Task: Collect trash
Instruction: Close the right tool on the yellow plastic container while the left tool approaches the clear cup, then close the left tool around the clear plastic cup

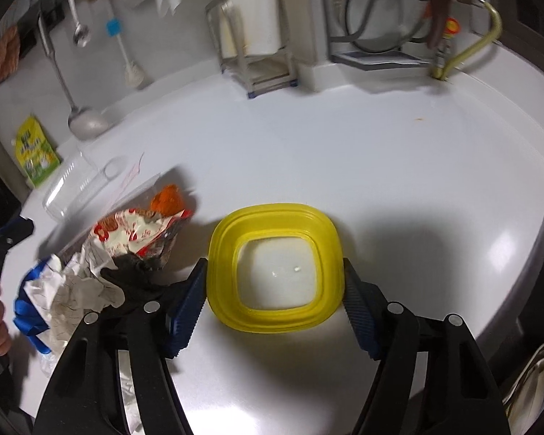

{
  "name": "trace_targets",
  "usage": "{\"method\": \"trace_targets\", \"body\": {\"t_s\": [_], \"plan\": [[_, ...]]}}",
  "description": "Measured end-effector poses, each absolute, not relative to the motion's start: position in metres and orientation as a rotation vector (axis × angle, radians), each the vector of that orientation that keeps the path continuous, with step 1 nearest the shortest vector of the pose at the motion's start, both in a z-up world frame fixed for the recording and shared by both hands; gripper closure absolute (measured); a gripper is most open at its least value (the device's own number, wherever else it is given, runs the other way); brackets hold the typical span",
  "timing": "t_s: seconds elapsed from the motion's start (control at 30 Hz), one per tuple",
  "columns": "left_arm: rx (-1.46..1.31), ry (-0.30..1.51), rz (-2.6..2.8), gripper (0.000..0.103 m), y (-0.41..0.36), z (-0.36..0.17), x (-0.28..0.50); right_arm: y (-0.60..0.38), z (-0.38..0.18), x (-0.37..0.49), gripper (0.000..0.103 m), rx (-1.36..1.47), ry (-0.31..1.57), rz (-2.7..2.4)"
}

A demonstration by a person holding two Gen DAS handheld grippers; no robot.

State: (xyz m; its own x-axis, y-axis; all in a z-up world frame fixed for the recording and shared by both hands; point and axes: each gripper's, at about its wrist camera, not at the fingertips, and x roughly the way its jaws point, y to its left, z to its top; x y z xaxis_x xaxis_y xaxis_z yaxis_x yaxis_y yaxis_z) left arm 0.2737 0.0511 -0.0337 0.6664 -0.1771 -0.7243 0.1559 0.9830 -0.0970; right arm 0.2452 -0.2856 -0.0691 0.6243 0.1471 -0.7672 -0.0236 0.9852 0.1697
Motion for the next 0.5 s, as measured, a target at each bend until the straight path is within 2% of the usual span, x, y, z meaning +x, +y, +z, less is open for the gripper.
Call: {"method": "trace_targets", "body": {"t_s": [0.5], "plan": [[0.039,0.947,-0.224,0.006,0.035,-0.063,0.349,-0.318,-0.058,0.231,0.035,0.308,0.831,0.125]]}}
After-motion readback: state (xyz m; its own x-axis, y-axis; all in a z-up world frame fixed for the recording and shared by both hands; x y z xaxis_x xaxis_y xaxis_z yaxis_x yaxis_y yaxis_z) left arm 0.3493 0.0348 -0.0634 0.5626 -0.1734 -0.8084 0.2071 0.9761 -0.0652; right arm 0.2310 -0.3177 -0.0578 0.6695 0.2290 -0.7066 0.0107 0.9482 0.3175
